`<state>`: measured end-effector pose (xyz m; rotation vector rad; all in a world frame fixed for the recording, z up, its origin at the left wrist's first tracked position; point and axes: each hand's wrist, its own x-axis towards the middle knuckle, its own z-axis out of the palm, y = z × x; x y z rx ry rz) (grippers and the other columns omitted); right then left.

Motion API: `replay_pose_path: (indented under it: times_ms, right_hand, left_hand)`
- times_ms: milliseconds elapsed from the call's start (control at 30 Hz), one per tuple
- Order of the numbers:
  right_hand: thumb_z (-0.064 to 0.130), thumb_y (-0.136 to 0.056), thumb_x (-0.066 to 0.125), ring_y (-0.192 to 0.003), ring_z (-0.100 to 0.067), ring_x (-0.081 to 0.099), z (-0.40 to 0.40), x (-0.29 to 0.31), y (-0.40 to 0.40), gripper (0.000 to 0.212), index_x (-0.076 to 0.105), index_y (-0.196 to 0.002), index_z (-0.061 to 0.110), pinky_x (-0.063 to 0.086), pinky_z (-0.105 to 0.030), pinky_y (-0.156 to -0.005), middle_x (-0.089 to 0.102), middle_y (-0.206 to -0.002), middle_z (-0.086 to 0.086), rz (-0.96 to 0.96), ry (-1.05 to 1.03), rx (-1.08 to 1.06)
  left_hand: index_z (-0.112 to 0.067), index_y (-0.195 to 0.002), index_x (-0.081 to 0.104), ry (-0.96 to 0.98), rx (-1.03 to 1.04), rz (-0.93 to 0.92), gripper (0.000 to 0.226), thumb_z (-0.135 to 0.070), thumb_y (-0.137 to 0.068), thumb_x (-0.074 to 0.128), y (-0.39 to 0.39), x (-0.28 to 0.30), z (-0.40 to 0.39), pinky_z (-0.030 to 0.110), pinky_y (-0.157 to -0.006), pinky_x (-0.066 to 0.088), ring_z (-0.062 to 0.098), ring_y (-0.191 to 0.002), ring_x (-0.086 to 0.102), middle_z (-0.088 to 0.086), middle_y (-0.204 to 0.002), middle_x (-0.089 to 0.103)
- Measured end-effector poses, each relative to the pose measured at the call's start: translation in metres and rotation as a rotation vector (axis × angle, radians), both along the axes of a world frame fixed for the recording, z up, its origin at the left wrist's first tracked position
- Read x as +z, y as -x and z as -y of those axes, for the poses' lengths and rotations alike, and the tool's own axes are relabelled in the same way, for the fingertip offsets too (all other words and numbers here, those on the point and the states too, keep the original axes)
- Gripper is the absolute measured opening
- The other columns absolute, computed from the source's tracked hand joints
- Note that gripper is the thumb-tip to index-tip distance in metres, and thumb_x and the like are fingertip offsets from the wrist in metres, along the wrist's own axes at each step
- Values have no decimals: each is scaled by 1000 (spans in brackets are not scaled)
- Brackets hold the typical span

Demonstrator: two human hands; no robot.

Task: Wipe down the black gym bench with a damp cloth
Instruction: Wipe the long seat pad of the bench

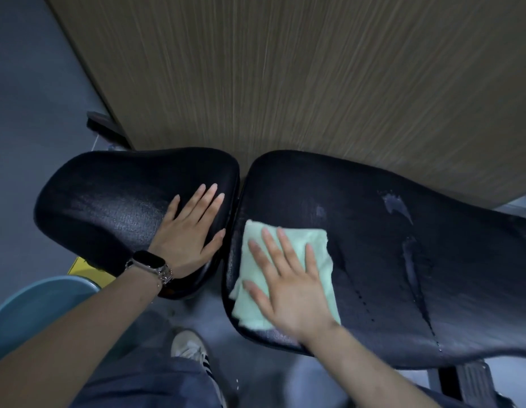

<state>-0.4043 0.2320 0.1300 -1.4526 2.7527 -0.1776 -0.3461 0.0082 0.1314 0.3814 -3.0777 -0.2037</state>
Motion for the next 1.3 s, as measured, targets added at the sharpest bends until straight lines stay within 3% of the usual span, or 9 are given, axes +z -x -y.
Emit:
replay_pose_path:
  times_ms: [100,233,433,667,900,1100,1300]
  right_hand:
    - [59,-95,16,-147,-22,10,17,4,36,65,23,-151,27,8,-57,-113,20,-159,0,44,-38,-66]
    - [64,-86,-2,-146,-14,-16,36,9,75,73,0,-152,32,-8,-53,-114,-6,-161,6,84,-85,-86]
    - [57,-98,16,-146,-15,-15,63,11,118,62,0,-153,32,-6,-54,-114,-9,-161,6,125,-85,-175]
    - [58,-98,16,-146,-18,-15,83,11,153,63,2,-153,30,-8,-55,-114,-7,-161,4,175,-66,-284]
    - [57,-98,14,-145,-19,-19,67,11,122,64,-2,-153,29,-11,-56,-113,-10,-161,3,170,-55,-301]
    - [59,-96,14,-146,-19,-17,35,12,66,65,1,-153,30,-9,-54,-113,-9,-161,4,151,-53,-258]
    - [56,-97,19,-147,-26,15,6,2,1,63,33,-149,22,9,-59,-111,25,-157,-4,61,24,-236]
  left_hand:
    - [-17,-151,15,-6,0,-3,70,-54,-91,10,0,-1,0,46,-115,4,10,-144,-4,-3,-158,4]
    - [-16,-150,17,-4,0,-13,70,-53,-91,13,-1,-2,0,48,-115,6,12,-145,-1,-1,-158,7]
    - [-16,-150,17,-7,-12,-17,69,-52,-92,15,0,-4,0,49,-115,8,12,-144,1,-1,-158,7]
    - [-16,-150,17,-12,-10,-22,69,-52,-92,17,0,-4,1,50,-115,9,13,-145,2,0,-158,9]
    - [-17,-151,17,-8,-6,-9,68,-52,-92,17,0,-3,1,50,-115,10,12,-145,1,0,-158,9]
    - [-17,-151,16,-3,-5,1,69,-53,-92,15,0,-2,0,48,-115,7,11,-145,0,-2,-158,7]
    - [-20,-151,12,-2,4,8,70,-55,-91,12,0,-1,0,46,-115,3,8,-144,-5,-5,-158,2]
